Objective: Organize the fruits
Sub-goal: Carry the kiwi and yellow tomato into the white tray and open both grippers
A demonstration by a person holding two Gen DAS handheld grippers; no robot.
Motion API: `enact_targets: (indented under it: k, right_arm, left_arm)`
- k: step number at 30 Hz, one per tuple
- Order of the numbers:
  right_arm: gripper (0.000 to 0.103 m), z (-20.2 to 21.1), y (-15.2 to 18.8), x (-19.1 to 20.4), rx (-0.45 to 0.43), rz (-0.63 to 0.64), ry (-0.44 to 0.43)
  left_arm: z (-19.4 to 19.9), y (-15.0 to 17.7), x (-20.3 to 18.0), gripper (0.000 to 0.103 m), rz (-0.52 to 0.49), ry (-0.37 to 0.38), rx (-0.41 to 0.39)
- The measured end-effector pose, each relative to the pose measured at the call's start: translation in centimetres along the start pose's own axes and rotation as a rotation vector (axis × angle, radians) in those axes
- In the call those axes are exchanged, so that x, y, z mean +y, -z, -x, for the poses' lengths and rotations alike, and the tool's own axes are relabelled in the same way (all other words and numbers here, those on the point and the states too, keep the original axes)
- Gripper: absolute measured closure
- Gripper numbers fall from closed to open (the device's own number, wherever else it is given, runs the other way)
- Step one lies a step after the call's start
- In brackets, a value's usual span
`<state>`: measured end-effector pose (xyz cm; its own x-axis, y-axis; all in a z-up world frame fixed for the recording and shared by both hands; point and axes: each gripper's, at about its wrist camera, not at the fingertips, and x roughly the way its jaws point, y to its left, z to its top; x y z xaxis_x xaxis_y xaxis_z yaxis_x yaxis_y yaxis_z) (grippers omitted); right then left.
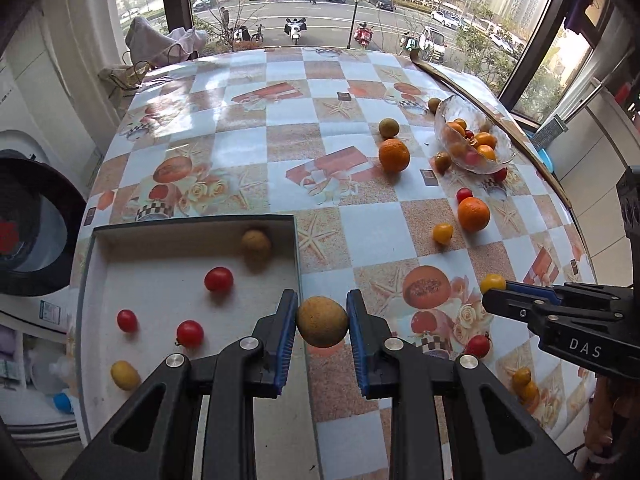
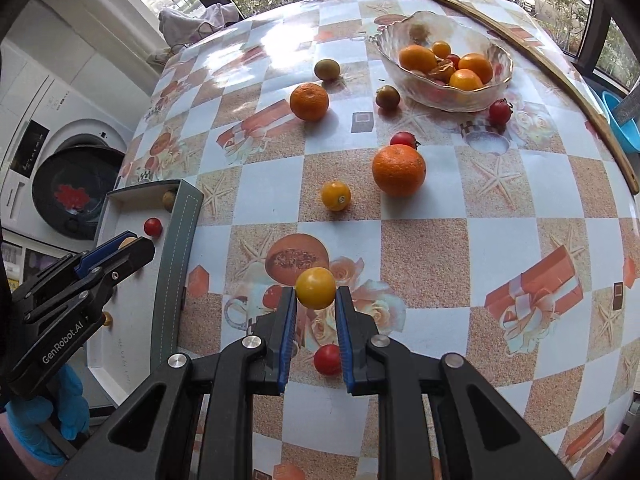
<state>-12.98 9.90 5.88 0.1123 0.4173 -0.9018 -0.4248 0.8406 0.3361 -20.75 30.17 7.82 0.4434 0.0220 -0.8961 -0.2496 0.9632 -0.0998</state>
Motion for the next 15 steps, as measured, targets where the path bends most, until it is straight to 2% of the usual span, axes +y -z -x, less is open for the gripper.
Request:
enact_targets:
  k: [15]
  right_arm:
    - [0.082,-1.2,-0.8,10.0,0.027,0.188,-0.067]
  left_arm:
    - [3.2,5.4,7.5,0.076,0.164,-0.085,0.018]
